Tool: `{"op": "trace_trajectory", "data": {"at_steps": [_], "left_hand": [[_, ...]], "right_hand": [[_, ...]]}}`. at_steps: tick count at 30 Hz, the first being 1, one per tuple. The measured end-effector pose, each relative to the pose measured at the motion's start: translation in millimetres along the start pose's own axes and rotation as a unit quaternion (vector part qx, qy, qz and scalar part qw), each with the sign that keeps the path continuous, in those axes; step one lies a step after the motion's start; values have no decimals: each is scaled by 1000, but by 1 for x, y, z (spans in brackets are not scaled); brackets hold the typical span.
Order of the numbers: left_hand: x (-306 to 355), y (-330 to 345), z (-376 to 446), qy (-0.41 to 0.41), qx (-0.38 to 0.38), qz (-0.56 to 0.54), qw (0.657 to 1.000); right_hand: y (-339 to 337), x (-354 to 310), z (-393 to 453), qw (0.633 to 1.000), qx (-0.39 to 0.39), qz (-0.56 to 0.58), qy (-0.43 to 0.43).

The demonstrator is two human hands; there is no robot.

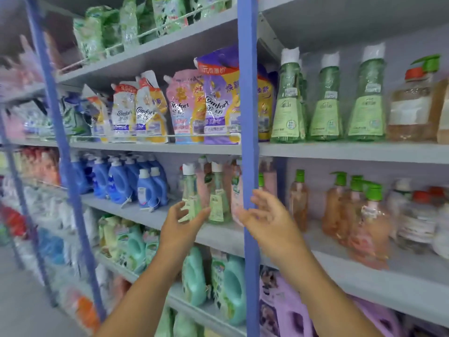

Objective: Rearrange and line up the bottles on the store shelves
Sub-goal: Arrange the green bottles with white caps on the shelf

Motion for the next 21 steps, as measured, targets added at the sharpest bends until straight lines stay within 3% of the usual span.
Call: {"op": "trace_trajectory", "data": {"at_steps": [7,15,21], "left_hand": [[-56,-44,83,-14,-31,33,999],[-109,-33,213,16,-147,89,985],[-122,-16,249,56,-255,100,960]], "right_hand": [[78,56,64,997,-11,-54,57],[113,114,189,975,113,-151,116],[119,130,228,947,207,-191,156]]}}
Point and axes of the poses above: each hand's wrist, its own z-axis towards the middle knuckle, its own y-axis out of the palm, x = y × z, the point moved 8 cm from there along z, towards the middle knuckle, and after that the axes turned 12 degrees about -x, right-handed, at the moved point
